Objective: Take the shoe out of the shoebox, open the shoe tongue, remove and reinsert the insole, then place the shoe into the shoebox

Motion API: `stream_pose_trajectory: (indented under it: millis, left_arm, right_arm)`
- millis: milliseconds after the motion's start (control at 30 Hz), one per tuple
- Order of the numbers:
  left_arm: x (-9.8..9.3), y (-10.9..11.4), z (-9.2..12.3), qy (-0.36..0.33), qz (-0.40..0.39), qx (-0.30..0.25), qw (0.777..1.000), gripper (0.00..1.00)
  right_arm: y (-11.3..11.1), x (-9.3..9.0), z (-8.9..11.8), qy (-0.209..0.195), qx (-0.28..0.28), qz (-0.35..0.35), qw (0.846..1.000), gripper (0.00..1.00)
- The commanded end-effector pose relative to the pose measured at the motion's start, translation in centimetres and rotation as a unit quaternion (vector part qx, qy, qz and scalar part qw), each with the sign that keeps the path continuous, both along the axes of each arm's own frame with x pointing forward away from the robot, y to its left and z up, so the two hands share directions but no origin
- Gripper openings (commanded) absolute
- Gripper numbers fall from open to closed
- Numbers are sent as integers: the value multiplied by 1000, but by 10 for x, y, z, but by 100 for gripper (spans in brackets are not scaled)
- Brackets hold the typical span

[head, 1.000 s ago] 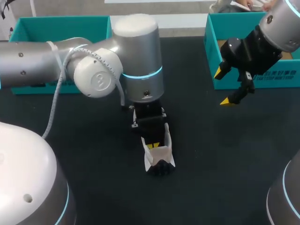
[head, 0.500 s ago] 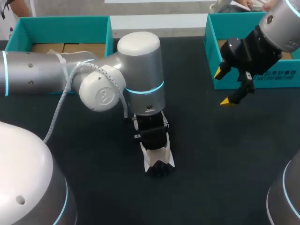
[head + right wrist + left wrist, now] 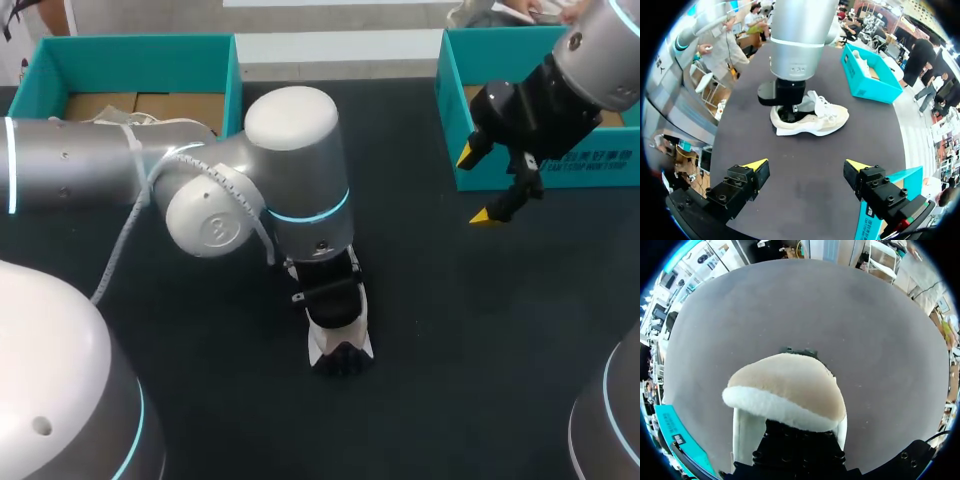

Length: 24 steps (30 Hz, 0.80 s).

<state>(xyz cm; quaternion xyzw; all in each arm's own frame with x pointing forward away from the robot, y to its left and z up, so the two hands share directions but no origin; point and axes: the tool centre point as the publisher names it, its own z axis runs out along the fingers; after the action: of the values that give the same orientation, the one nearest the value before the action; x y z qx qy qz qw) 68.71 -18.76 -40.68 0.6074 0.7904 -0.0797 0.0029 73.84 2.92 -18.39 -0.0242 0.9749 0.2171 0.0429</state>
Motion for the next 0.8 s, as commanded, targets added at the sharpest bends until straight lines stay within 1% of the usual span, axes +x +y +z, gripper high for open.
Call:
stream_pose_trajectory:
  millis: [33,233,500,600,800]
  left_arm:
    - [14,3,-25,-17,10,-1,1000,0]
    - [33,4,-29,-37,21,4,999,0]
    - [50,1,-35,-63,31,-1,997,0]
    - [51,0,-28,-73,36,-10,997,0]
    - [45,3,-2,-74,32,-26,996,0]
  right_arm:
    - [1,1,-1,1,-1,0,1000,100]
    - [1,1,-1,1,-1,0,1000,100]
    - [1,1,-1,1,-1,0,1000,100]
    - [1,1,-1,1,-1,0,1000,100]
    - [1,1,-1,1,-1,0,1000,100]
